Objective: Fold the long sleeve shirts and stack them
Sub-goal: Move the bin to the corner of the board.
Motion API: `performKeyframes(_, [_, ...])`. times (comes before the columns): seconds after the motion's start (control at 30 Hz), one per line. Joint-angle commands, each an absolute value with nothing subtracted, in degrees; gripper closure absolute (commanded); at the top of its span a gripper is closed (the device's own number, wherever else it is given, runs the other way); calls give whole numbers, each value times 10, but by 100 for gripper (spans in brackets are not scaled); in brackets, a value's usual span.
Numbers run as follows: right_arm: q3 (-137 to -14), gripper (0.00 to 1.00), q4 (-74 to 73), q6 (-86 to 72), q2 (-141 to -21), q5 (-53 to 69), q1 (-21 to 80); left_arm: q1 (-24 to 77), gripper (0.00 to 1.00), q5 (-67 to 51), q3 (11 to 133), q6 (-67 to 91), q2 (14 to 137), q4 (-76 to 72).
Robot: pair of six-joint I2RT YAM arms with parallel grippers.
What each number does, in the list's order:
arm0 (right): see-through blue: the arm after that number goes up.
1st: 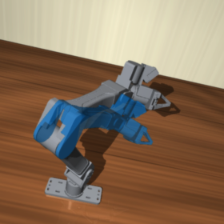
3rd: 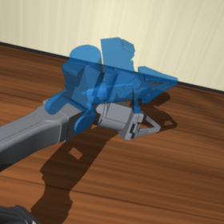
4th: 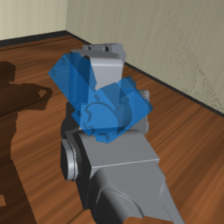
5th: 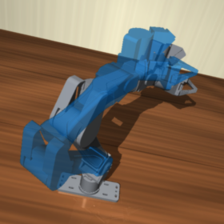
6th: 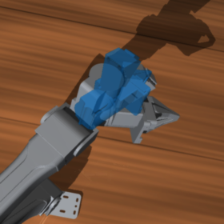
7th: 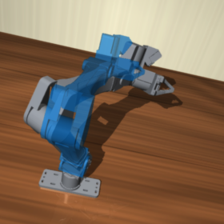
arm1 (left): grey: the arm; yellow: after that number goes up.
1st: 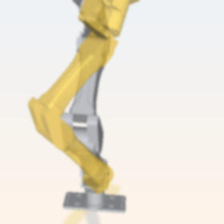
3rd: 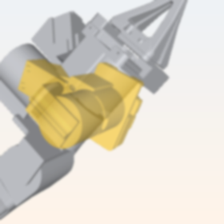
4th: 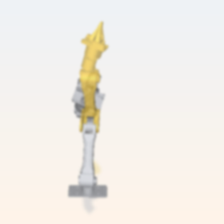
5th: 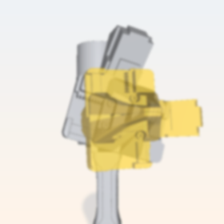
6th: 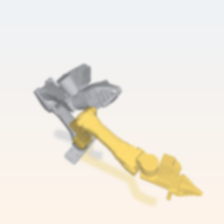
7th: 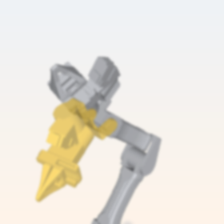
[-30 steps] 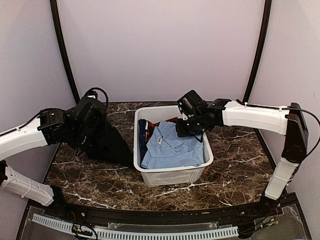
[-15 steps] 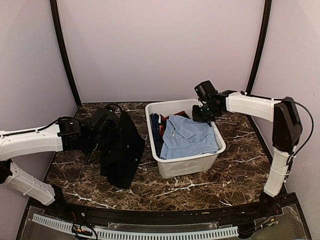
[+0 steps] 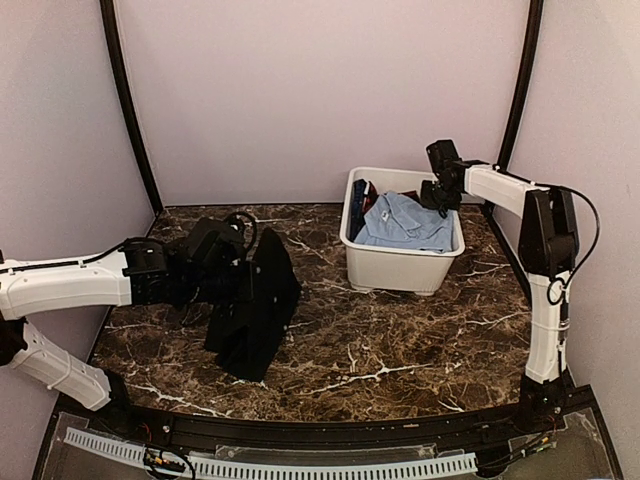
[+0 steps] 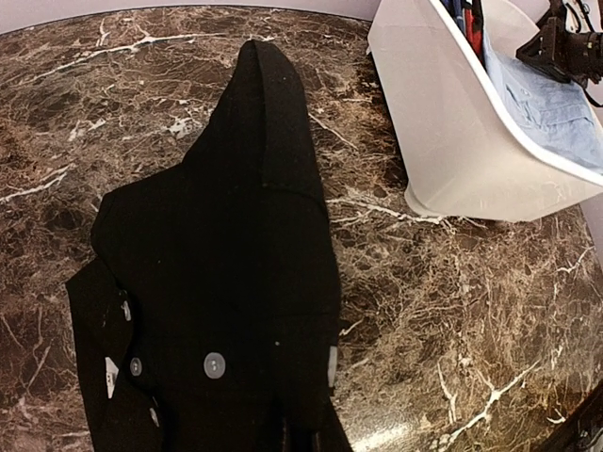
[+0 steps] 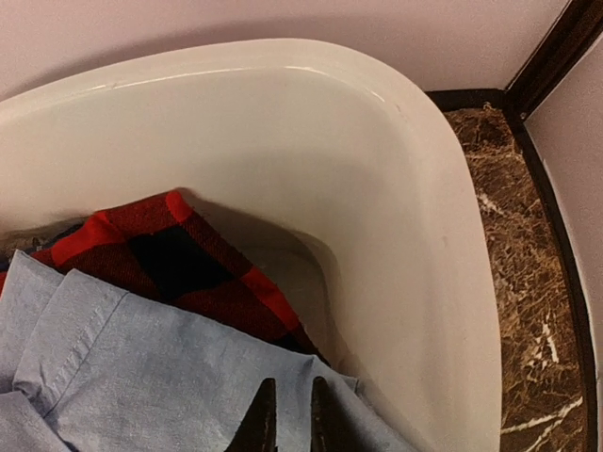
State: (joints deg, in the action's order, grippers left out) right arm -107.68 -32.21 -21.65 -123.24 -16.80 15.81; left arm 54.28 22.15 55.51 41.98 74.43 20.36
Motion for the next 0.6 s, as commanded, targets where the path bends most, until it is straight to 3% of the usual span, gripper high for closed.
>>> performKeyframes(0.0, [-1127,85,-371,-179,-1282,-211,119,547,100,212,546,408,736,191])
performKeyframes(0.13, [-1175,78,-394,-167,-1260,-193,127,547,100,218,547,403,735,193])
performKeyframes(0.37, [-1194,57,-401,-153,-1180,-163,221,547,100,228,561,401,733,199])
performKeyframes(0.57, [-1171,55,-348,-174,-1164,-74,317,547,100,243,567,403,723,208])
